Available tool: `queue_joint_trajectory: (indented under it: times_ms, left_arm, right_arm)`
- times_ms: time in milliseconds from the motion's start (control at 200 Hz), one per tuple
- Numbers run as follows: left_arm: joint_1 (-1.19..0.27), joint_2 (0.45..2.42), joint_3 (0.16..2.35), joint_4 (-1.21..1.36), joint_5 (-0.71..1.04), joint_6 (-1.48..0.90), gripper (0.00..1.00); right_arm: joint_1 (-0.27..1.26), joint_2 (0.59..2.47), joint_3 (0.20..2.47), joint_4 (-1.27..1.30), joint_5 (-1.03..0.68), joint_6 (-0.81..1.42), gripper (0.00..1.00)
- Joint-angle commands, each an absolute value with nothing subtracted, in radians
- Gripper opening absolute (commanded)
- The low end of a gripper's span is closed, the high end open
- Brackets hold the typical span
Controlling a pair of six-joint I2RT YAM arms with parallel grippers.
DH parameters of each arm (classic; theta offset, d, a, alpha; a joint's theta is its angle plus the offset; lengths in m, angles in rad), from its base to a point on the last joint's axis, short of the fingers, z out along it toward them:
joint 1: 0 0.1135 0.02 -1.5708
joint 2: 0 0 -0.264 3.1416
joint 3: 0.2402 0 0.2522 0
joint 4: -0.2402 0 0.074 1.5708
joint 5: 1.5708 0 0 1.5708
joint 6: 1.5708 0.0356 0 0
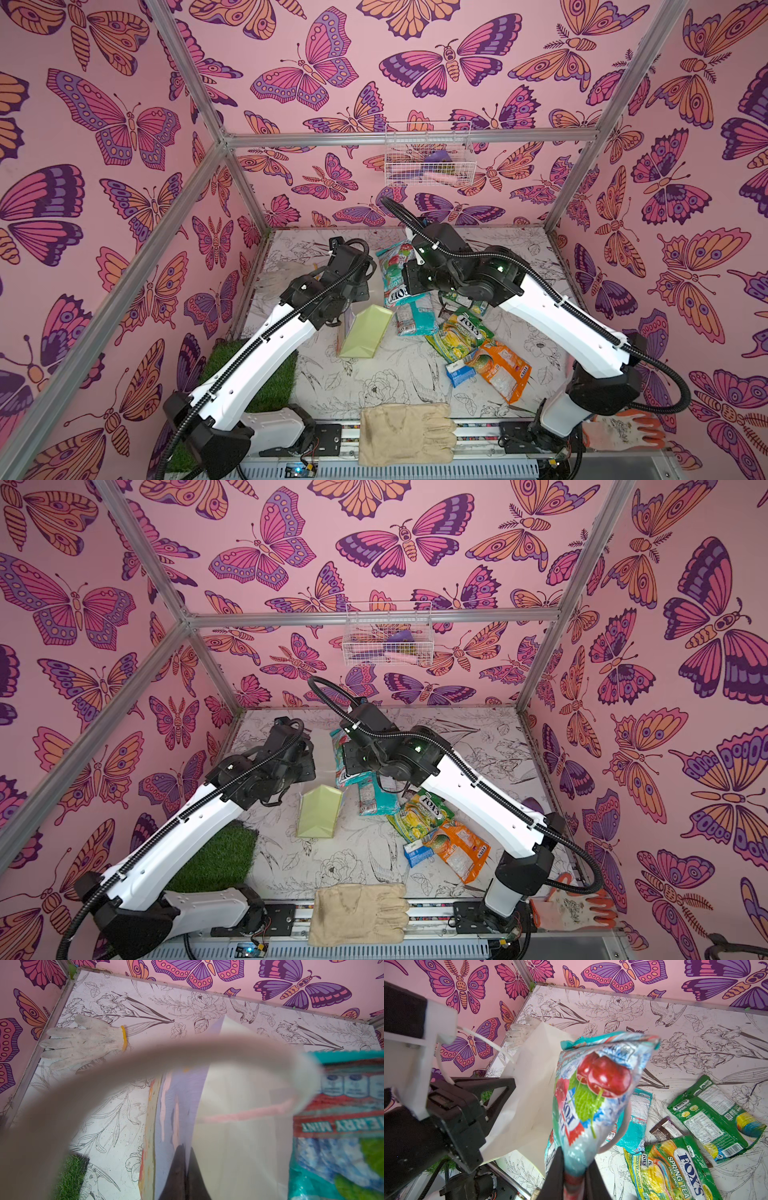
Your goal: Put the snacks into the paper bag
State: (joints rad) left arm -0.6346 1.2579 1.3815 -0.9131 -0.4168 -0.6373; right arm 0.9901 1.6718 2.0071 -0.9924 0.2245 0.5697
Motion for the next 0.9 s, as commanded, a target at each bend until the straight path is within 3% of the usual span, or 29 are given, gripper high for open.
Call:
queue_joint_trajectory:
  times_ms: [0, 441, 896]
  left_arm:
    - [-0.639, 1.242, 1.364, -0.914, -0.433, -0.645, 0.0]
    - [-0.639, 1.23, 1.364, -0.908, -0.433, -0.652, 0.0]
    - [-0.639, 1.229, 1.361, -0.898, -0.432, -0.654, 0.0]
  right_arm:
    - [0.999, 1.678, 2.036, -0.989, 0.242, 0.572, 0.11]
    - [0.999, 1.677, 2.042, -0.993, 0.235, 0.577, 0.27]
    - [0.999, 1.664, 2.033, -0.986, 0.225, 0.58, 0.31]
